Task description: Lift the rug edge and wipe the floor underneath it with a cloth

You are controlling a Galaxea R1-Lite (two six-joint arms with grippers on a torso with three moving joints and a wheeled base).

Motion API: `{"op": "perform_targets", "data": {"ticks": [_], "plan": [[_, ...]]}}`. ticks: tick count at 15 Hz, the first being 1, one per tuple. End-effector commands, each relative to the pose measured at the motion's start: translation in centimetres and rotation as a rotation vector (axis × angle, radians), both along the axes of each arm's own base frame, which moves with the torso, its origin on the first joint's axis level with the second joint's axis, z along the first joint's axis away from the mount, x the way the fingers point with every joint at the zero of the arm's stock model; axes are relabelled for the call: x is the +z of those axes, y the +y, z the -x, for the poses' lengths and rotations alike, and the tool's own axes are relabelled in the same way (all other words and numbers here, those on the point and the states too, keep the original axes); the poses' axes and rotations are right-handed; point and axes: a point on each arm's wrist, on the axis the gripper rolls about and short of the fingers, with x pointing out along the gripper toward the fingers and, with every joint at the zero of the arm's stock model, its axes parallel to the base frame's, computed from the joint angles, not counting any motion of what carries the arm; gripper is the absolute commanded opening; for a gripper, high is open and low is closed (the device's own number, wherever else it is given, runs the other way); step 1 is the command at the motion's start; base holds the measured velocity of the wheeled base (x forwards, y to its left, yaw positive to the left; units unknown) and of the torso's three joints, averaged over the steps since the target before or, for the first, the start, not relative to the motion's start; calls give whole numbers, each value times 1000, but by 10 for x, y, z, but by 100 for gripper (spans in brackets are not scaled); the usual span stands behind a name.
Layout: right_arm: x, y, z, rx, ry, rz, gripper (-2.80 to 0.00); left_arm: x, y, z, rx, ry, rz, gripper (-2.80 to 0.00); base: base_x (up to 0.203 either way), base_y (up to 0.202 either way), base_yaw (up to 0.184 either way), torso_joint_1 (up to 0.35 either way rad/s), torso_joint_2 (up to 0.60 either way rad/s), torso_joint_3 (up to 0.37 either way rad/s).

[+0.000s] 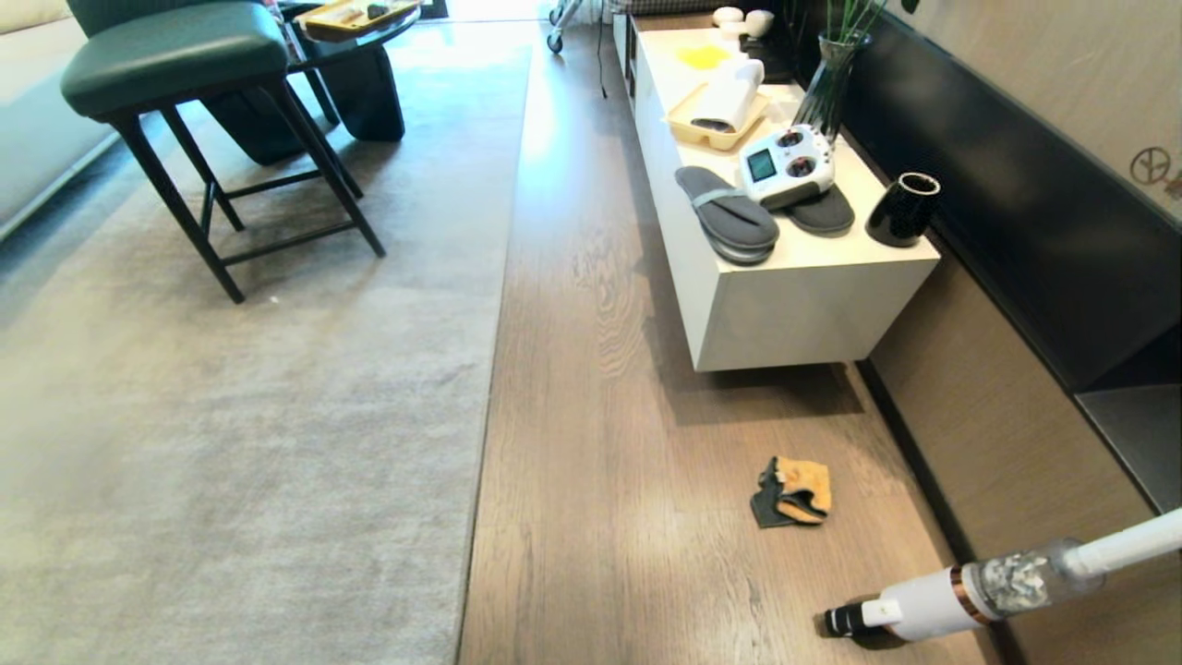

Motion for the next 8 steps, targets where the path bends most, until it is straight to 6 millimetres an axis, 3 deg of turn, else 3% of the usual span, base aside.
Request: {"op": "perform_targets", "data": {"ticks": [1, 8], "plan": [[0, 0, 0, 0, 1, 0, -280, 0, 0, 0, 2, 0, 1, -280, 0, 0, 0, 4, 2, 206], [0, 0, 0, 0, 1, 0, -280, 0, 0, 0, 2, 0, 1, -280, 0, 0, 0, 2, 1, 200]]}}
